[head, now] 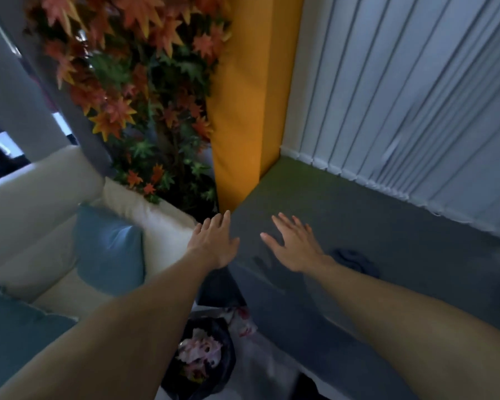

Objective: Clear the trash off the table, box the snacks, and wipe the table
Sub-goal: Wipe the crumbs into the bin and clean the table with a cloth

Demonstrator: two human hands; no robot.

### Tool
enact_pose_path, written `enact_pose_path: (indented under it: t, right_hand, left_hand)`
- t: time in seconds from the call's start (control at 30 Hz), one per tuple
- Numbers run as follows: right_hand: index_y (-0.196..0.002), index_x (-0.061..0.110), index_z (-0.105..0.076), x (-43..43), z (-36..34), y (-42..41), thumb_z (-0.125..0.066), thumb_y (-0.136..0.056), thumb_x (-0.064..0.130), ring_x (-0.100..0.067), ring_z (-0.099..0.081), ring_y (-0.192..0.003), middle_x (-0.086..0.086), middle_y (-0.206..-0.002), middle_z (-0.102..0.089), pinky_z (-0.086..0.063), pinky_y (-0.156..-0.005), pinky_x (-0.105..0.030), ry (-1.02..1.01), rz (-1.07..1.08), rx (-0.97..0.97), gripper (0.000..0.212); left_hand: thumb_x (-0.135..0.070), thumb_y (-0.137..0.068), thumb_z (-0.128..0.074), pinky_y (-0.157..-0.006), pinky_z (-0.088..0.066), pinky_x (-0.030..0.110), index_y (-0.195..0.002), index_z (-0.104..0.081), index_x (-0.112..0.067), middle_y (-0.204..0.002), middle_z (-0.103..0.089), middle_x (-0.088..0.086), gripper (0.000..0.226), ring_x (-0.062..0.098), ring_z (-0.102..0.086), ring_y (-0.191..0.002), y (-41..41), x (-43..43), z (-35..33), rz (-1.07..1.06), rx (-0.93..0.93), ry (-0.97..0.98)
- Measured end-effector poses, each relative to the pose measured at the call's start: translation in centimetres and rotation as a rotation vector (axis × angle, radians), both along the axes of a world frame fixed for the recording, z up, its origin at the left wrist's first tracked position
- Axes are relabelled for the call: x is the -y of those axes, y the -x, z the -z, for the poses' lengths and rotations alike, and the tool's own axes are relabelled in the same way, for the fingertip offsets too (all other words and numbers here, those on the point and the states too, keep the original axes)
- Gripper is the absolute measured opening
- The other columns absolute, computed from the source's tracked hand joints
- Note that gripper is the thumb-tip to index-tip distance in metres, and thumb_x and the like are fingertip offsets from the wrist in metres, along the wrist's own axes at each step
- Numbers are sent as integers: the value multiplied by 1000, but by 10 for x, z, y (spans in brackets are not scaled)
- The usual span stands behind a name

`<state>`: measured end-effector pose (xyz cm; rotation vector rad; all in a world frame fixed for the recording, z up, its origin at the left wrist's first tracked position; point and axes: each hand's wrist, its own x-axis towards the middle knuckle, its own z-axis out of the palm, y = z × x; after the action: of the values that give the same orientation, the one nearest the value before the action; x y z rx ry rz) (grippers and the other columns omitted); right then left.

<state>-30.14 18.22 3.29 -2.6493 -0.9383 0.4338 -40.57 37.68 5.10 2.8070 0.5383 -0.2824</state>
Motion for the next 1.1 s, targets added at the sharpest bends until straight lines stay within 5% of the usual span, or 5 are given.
enact_pose_path:
  t: [0.37,0.87,0.97,1.1]
  right_hand:
    - [-158,28,-20,122,10,-81,-21,-93,76,-26,-8,-153,5,-167,-10,-9,-123,-53,6,130,15,81]
    - [-154,26,-32,216,101,-124,-62,-92,49,-22,-25,-145,9,-165,-16,-30,-117,-40,130,-5,-193,73]
    - [-148,21,-44,213,112,-126,-61,-94,25,-24,-36,-136,5,-154,-37,-34,-111,-33,93,6,-186,57]
    - [-129,21,-61,194,115,-139,-54,-93,17,-21,-48,-119,3,-126,-51,-39,-94,-26,39,57,-188,36]
  left_hand:
    - [-51,-103,-32,-125,-7,46,-160,5,-21,-169,3,3,74,29,-1,-154,-114,103,14,130,-12,-7]
    - [-48,-104,-33,-125,-4,45,-160,5,-18,-168,10,4,74,28,5,-154,-195,188,76,156,-78,34]
    - [-48,-103,-34,-125,-4,45,-160,4,-16,-168,9,6,76,28,5,-154,-196,183,81,133,-105,51]
    - [-48,-104,-35,-125,-3,45,-160,4,-13,-168,9,7,76,27,6,-154,-203,162,80,95,-97,65]
